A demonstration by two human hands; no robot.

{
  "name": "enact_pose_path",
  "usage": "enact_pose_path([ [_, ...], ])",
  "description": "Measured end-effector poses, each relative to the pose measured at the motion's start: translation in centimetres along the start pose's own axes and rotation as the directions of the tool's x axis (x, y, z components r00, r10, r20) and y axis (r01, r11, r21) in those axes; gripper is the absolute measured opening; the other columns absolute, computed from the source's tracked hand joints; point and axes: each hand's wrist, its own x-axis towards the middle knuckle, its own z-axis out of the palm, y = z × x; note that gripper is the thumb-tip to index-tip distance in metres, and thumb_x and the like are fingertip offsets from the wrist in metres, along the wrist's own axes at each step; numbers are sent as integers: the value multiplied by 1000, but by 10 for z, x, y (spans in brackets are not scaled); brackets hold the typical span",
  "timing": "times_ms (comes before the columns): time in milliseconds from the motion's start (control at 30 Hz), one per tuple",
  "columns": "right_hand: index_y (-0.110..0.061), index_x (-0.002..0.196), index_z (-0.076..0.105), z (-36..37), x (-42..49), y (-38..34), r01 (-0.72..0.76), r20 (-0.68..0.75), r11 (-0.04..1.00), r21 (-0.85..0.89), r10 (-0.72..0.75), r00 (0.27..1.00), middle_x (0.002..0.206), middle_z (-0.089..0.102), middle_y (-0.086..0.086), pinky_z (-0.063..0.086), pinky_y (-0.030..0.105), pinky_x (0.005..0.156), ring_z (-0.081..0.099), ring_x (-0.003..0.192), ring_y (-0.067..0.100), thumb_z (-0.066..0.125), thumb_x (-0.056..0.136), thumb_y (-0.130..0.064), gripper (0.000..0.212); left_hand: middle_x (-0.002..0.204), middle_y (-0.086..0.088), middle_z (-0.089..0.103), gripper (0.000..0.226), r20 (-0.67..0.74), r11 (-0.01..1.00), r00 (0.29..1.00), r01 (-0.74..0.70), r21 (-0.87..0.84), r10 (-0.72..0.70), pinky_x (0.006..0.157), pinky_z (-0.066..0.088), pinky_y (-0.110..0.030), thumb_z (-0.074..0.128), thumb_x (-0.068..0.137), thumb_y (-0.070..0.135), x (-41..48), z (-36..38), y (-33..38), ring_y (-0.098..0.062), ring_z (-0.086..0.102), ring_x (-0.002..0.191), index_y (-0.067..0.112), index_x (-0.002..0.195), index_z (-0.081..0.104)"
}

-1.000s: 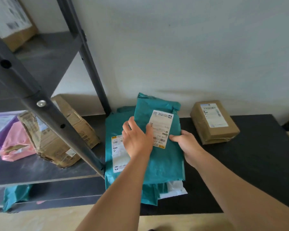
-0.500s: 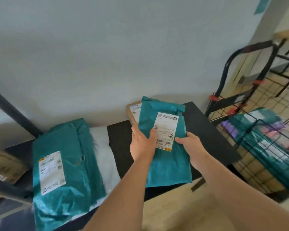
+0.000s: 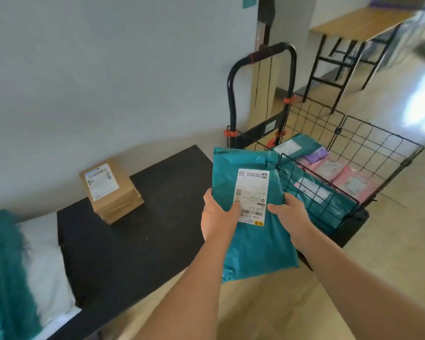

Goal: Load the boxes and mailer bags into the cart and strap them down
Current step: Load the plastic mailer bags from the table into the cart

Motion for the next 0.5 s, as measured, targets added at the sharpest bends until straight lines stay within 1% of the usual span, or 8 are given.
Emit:
enact_pose_path([
  [67,-20,110,63,-26,7,2,-3,-28,1000,16,4,1000,95,73,0,54,30,57,71,79,21,61,93,-6,22,89,26,51,66,45,1000,999,-13,13,12,58,41,-17,70,81,35,-3,25,9,4,53,76,32,136,34],
  [100,-21,109,63,-37,11,2,-2,-45,1000,23,3,999,95,73,-1,54,31,59,71,81,22,60,93,-5,23,88,27,50,65,67,999,998,-23,24,21,58,41,-17,70,80,34,-4,36,13,6,53,75,33,135,36],
  [167,-21,108,63,-57,20,1,11,-77,1000,28,-9,997,96,72,-1,54,32,62,70,82,22,60,92,-3,24,88,28,50,63,99,999,994,-40,37,36,63,46,-20,71,81,34,-3,56,23,2,55,79,34,134,37],
  [300,-28,96,62,-91,40,-6,64,-124,998,21,-61,990,92,70,-7,49,27,57,68,79,16,61,91,-2,27,93,26,51,63,148,998,987,-60,33,55,76,56,-32,71,82,36,1,93,41,-7,61,91,33,134,37],
  [333,-28,98,61,-99,47,-8,68,-135,997,19,-65,989,94,70,-7,51,28,59,68,81,16,61,91,-2,27,94,25,51,62,160,997,985,-67,32,61,77,55,-32,71,82,36,4,103,46,-8,61,92,33,134,38],
  [400,-27,109,61,-115,61,-11,71,-148,997,18,-67,987,99,68,-6,54,34,71,67,88,19,61,91,-3,30,92,26,49,61,178,996,981,-81,22,76,77,54,-32,71,82,36,11,124,56,-10,60,92,33,134,38],
  [433,-28,113,60,-123,69,-14,72,-156,997,19,-68,985,101,68,-6,54,35,72,66,90,19,61,91,-4,32,92,26,49,61,185,996,979,-88,16,83,76,52,-30,71,82,36,15,135,62,-11,60,94,33,133,38],
  [500,-29,114,58,-139,90,-21,76,-176,997,29,-70,982,102,67,-7,51,32,65,65,90,17,60,92,-5,33,96,25,50,63,199,995,975,-95,-3,94,75,47,-27,71,81,35,27,158,76,-10,58,97,32,134,38],
])
